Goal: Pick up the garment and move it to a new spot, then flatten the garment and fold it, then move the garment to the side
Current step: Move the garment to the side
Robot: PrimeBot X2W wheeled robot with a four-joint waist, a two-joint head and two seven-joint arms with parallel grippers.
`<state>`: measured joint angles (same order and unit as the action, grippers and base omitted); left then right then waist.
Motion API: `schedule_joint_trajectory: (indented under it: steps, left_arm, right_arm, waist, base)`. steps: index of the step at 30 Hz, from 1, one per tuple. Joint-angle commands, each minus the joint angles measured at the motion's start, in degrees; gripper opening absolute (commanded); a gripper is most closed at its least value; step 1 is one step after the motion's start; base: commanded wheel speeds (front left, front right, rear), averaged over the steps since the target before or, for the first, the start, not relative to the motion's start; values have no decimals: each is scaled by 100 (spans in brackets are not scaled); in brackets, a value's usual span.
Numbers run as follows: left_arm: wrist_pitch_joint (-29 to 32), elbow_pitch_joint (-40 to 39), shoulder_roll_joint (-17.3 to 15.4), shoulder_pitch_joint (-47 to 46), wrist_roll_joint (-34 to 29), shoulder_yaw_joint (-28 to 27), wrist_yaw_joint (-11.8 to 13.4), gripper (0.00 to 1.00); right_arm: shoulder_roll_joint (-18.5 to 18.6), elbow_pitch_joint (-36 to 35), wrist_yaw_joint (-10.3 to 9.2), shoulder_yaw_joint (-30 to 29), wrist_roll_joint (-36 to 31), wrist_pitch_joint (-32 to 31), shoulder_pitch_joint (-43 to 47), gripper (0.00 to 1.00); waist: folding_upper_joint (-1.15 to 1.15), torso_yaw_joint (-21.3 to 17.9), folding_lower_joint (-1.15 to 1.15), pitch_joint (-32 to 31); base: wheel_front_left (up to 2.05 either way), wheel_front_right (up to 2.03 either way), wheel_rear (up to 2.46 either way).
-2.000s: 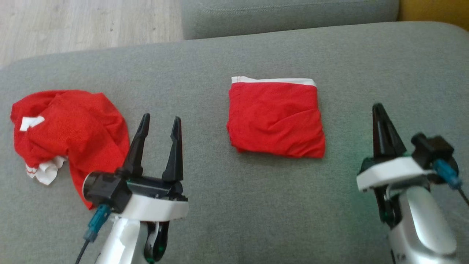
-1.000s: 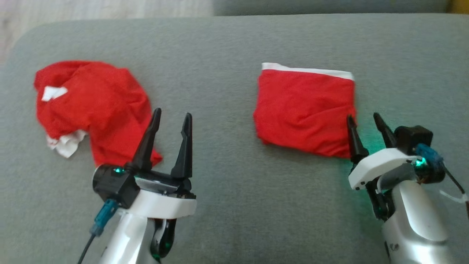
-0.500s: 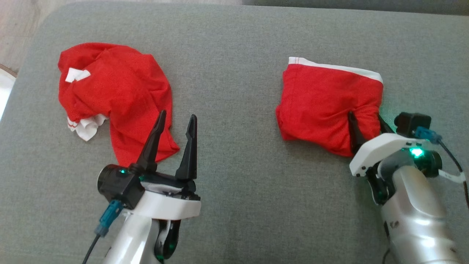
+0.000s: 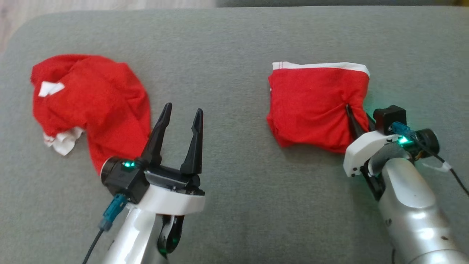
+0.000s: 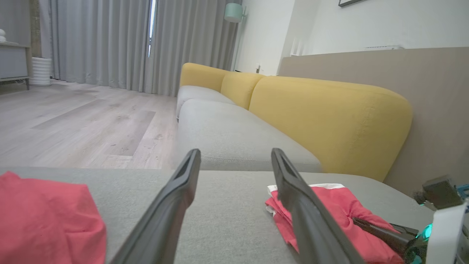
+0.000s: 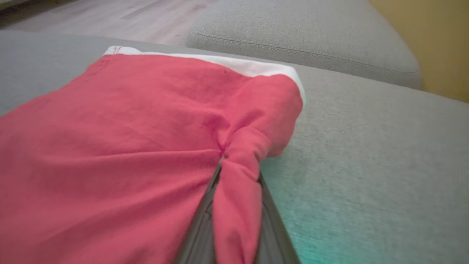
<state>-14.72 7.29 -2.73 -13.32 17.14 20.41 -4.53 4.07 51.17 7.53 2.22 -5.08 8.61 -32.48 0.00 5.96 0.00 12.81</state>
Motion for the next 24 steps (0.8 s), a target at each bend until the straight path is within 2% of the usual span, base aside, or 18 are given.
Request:
schedule_joint_trajectory:
  steps: [1,7,17,24]
  left_arm:
    - [-28,-184,-15,-243,-12,-142,41,100]
    - [-28,-186,-15,-285,28,-32,96,100]
    - [-28,-242,-15,-386,8,31,136,100]
    - [-28,-280,-15,-542,-31,20,87,100]
  right_arm:
    - [63,-164,-4,176,-66,79,-254,0]
    - [573,-298,-4,609,-75,10,-268,0]
    - [2003,-666,-4,1496,525,-365,-287,0]
    - [2867,-736,-4,1674,970,-616,-351,0]
  waist:
    - [0,-113,0,-47]
    - [0,-365,0,-123]
    - [0,-565,0,15]
    - [0,-574,0,290]
  base:
    - [0,0,0]
    - [0,0,0]
    - [0,0,0]
    - [0,0,0]
